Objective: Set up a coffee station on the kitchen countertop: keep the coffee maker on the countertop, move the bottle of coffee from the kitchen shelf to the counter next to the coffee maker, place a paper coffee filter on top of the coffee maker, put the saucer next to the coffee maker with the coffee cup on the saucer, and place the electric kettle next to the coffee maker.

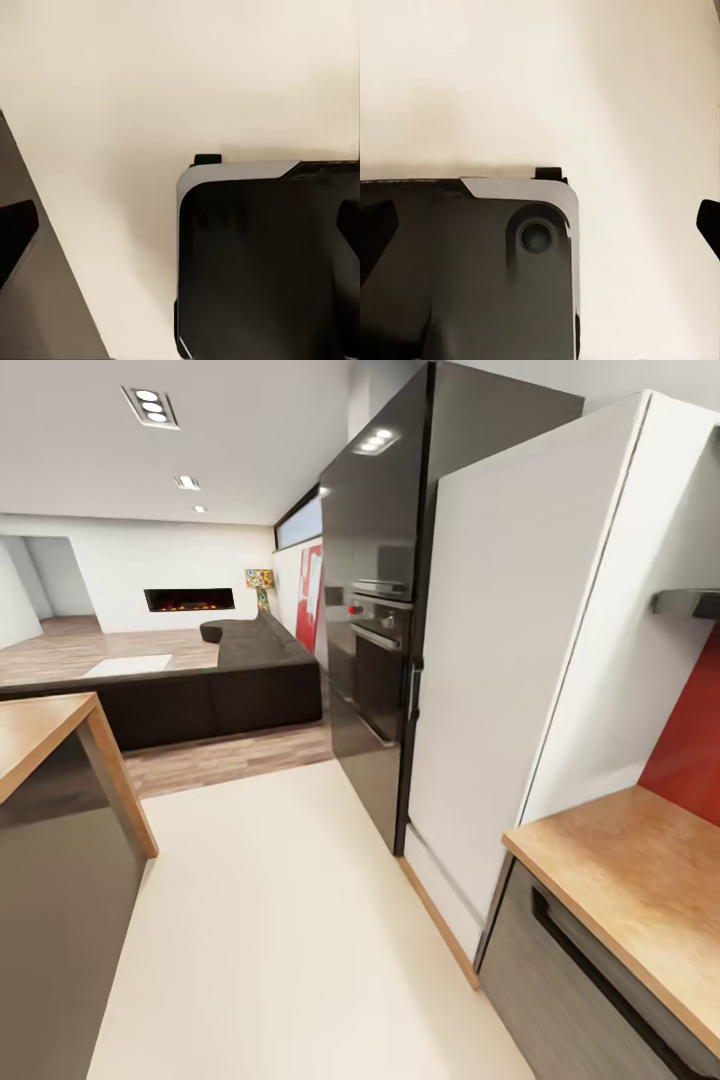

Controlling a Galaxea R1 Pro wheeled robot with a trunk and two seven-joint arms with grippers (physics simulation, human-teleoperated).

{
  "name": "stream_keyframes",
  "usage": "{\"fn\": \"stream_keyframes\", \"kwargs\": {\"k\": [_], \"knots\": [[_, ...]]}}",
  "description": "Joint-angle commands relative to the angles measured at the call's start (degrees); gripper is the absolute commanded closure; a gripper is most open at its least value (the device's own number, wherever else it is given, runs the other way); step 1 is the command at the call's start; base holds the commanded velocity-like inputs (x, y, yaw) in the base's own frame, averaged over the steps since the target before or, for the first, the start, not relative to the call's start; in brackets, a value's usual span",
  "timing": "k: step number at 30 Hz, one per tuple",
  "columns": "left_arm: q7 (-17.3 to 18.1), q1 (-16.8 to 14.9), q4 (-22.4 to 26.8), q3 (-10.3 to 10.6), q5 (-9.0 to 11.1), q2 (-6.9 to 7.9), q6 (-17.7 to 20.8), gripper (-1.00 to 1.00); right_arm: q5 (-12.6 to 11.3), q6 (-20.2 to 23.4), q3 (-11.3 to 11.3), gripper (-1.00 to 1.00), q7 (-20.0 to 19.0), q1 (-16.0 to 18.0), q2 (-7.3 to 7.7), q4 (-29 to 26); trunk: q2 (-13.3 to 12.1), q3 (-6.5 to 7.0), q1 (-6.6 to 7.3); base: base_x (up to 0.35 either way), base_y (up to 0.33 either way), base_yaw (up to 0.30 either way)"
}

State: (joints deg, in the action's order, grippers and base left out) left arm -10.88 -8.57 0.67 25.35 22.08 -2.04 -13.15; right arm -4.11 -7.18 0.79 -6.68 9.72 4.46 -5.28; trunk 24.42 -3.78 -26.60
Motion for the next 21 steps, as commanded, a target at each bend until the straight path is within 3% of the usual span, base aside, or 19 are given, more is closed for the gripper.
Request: {"fn": "stream_keyframes", "kwargs": {"k": [1,6,21], "knots": [[-0.2,0.0,-0.1,0.5,0.4,0.0,-0.9,-1.0,-0.4,-0.2,0.1,-1.0,-0.3,0.0,0.02,0.0,0.1,-0.12,-0.06,0.295,0.205,0.0],[-0.2,0.1,-0.2,0.5,0.3,0.02,-1.7,-1.0,-0.5,-0.2,0.1,-1.0,-0.3,0.0,0.1,0.0,0.1,-0.12,-0.06,0.295,0.208,-0.132],[-0.2,0.2,-0.3,0.5,0.3,0.02,-2.0,-1.0,-0.4,-0.2,0.1,-1.0,-0.3,0.0,0.11,0.1,0.1,-0.12,-0.06,0.281,0.214,-0.261]]}}
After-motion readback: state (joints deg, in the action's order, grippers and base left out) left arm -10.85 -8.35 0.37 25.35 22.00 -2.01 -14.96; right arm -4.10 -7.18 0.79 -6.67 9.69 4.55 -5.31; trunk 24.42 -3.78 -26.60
